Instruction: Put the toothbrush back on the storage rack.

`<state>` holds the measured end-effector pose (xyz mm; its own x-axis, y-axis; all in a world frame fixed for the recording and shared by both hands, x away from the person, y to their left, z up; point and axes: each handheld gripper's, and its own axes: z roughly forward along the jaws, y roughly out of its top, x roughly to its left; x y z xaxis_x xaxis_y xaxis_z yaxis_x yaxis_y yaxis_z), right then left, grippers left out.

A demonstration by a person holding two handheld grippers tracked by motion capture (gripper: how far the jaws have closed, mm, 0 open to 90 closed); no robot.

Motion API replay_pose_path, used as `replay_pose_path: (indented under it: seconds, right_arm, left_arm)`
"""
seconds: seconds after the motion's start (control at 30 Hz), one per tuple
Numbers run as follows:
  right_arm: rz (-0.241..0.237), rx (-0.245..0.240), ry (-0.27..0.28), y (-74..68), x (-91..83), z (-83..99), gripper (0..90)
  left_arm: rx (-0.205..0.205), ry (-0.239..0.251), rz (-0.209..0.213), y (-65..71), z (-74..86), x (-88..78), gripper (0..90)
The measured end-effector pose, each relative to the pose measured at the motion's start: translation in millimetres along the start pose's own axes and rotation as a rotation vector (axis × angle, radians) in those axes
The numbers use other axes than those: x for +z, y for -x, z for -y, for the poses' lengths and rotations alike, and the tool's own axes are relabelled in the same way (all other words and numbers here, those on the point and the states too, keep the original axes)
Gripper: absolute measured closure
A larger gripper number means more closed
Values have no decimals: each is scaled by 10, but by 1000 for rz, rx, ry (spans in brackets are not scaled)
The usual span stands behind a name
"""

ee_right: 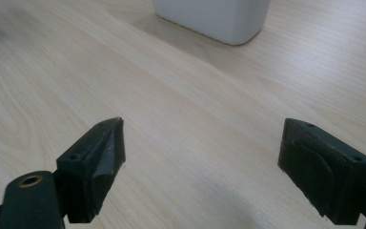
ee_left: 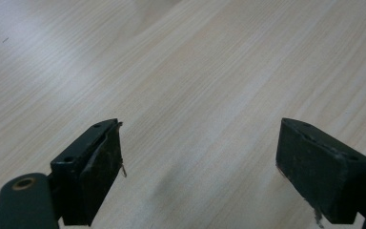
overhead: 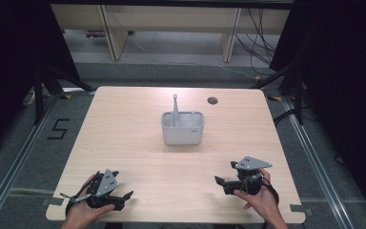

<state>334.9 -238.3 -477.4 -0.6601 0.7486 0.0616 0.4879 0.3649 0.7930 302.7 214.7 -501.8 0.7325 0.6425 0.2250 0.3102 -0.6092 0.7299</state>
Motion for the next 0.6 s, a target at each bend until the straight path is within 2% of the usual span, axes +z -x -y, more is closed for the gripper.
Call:
replay_pose_path:
  seconds: [0.1, 0.13, 0.17, 0.23, 0.27, 0.37, 0.5, 0.53, 0.6]
  right_arm:
    - [-8, 9, -21, -19, -7, 24, 168]
    - [-4, -27, -11, 6, 2, 27, 168]
    - [3, -31, -11, 7, 5, 34, 168]
    - [2, -28, -28, 9, 2, 44, 168]
    - [3, -3, -32, -14, 4, 54, 168]
    - [-1, -43, -31, 5, 15, 57, 168]
    - [-2, -44, -33, -2, 17, 57, 168]
    - [-1, -24, -39, -18, 14, 60, 168]
    - [-3, -35, -44, -8, 14, 56, 168]
  left_arm:
    - [-11, 7, -5, 4, 2, 1, 151]
    - [-5, 4, -4, -1, 1, -3, 151]
    - [-5, 3, -3, -1, 2, -3, 151]
    - [-5, 4, -3, 1, 1, -4, 151]
    - [-2, 3, -2, 0, 0, -5, 151]
    - [-3, 3, -4, 0, -1, -4, 151]
    - [-14, 10, -9, 10, 1, 7, 151]
    - [-12, 11, -9, 8, 1, 7, 151]
    - [-9, 6, -5, 4, 1, 0, 151]
